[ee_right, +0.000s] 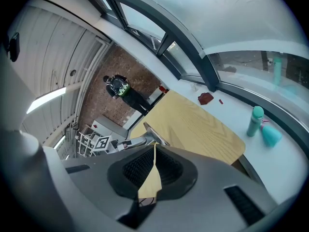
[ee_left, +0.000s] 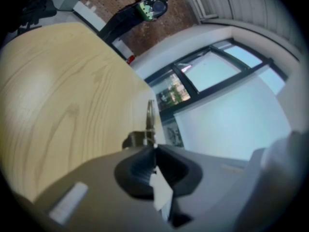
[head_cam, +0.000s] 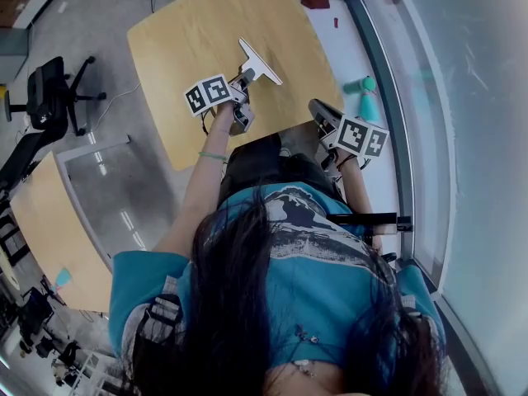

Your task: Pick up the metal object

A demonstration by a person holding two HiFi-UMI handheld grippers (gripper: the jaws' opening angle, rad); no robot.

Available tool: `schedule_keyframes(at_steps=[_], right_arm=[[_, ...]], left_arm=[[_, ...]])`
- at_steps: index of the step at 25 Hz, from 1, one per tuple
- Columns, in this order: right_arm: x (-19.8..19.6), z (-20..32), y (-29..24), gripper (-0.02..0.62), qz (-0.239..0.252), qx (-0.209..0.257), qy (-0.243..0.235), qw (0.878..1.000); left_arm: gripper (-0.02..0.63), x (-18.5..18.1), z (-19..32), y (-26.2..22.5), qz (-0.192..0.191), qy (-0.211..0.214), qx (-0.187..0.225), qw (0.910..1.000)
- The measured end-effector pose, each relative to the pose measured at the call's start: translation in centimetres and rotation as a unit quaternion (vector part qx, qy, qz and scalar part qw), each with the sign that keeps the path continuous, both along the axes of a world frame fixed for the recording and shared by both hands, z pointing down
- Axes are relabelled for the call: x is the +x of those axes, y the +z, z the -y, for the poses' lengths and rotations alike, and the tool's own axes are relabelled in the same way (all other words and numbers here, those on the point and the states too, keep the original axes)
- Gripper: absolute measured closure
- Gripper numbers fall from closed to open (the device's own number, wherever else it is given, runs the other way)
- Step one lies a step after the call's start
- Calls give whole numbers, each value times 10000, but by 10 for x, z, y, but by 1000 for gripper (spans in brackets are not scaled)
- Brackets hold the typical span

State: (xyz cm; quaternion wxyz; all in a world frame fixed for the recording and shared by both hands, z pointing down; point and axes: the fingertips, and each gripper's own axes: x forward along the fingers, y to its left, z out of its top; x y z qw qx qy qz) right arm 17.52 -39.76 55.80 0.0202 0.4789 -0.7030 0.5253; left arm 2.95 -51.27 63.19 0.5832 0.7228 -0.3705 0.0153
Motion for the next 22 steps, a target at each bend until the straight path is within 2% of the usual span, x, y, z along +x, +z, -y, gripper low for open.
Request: schedule_keyframes(at_steps=[14,22], right_arm=[[-22,-89,5,575,105,46,-681,9976],[-48,-126,23,575,327,-142,-1127,9930]], left_arm=[[604,-17,-130,-52,-376,-712,414,9959],[604,-36,-204,-64,-176,-968,434,9942]])
